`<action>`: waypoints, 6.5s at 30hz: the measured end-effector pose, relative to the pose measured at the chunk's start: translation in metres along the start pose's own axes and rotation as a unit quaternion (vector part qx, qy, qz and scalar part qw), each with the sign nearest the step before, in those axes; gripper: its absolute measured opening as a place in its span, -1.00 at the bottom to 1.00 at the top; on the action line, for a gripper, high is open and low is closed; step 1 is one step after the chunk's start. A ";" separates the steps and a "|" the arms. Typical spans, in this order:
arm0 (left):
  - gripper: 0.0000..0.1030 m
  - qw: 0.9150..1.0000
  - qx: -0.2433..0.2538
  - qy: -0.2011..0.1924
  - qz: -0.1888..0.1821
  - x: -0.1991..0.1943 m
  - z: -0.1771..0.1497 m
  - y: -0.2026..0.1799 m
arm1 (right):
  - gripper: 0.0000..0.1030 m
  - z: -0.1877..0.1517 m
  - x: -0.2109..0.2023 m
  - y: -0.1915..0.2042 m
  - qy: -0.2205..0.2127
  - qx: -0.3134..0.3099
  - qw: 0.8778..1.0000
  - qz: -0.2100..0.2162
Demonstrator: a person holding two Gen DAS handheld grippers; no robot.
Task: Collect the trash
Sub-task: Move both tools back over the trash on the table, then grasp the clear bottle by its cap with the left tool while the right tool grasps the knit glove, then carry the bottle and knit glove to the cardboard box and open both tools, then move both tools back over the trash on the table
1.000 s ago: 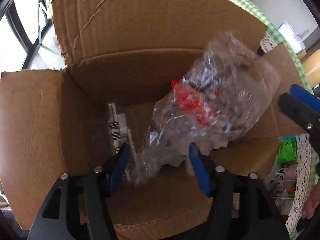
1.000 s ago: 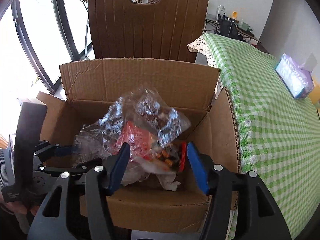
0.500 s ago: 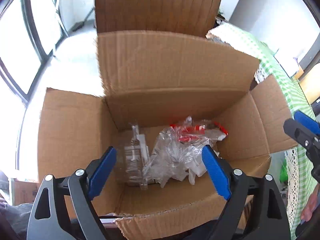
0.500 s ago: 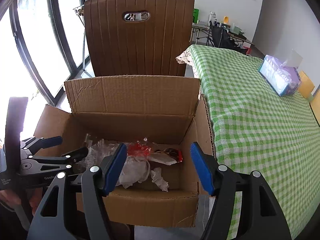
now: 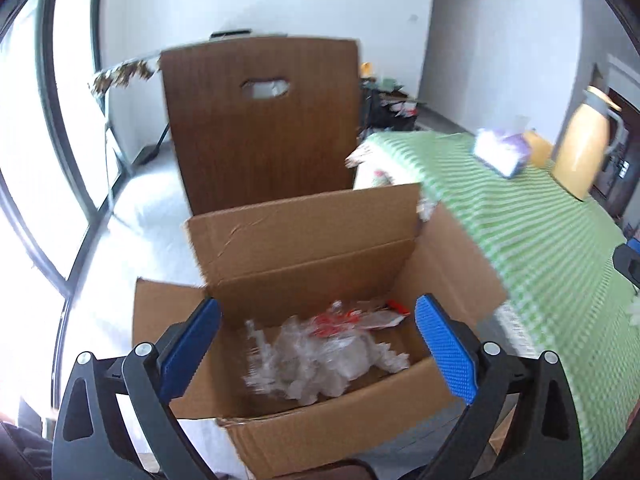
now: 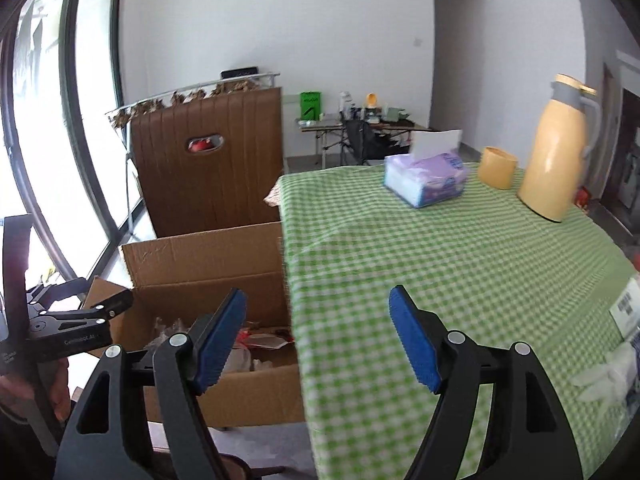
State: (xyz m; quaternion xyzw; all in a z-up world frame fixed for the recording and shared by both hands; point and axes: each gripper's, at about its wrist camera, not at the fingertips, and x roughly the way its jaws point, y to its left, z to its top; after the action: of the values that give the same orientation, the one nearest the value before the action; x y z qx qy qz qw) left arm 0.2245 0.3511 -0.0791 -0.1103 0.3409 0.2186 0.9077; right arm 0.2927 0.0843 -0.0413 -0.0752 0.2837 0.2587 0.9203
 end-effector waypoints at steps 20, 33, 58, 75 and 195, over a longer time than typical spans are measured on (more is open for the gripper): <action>0.85 0.959 0.191 -0.018 -0.209 -0.089 -0.055 -0.277 | 0.39 -0.160 -0.184 -0.245 0.058 0.158 0.954 -0.249; 0.85 0.913 0.278 0.064 -0.293 -0.108 -0.111 -0.436 | -0.67 -0.210 -0.208 -0.302 0.036 0.247 0.952 -0.179; -0.41 0.893 0.346 0.057 -0.280 -0.125 -0.157 -0.517 | -0.67 -0.203 -0.252 -0.310 -0.053 0.265 0.936 -0.224; -0.42 0.897 0.306 0.010 -0.320 -0.161 -0.109 -0.468 | -0.67 -0.184 -0.244 -0.294 -0.038 0.225 0.944 -0.240; 0.78 0.965 0.158 0.064 -0.201 -0.044 -0.030 -0.250 | 0.33 -0.109 -0.188 -0.251 -0.014 0.165 0.956 -0.243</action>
State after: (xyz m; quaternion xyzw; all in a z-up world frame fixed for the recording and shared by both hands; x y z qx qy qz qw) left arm 0.2961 0.1061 -0.0596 -0.0458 0.3990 -0.0325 0.9152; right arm 0.2378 -0.2429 -0.0285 0.0149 0.2825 -0.0222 0.9589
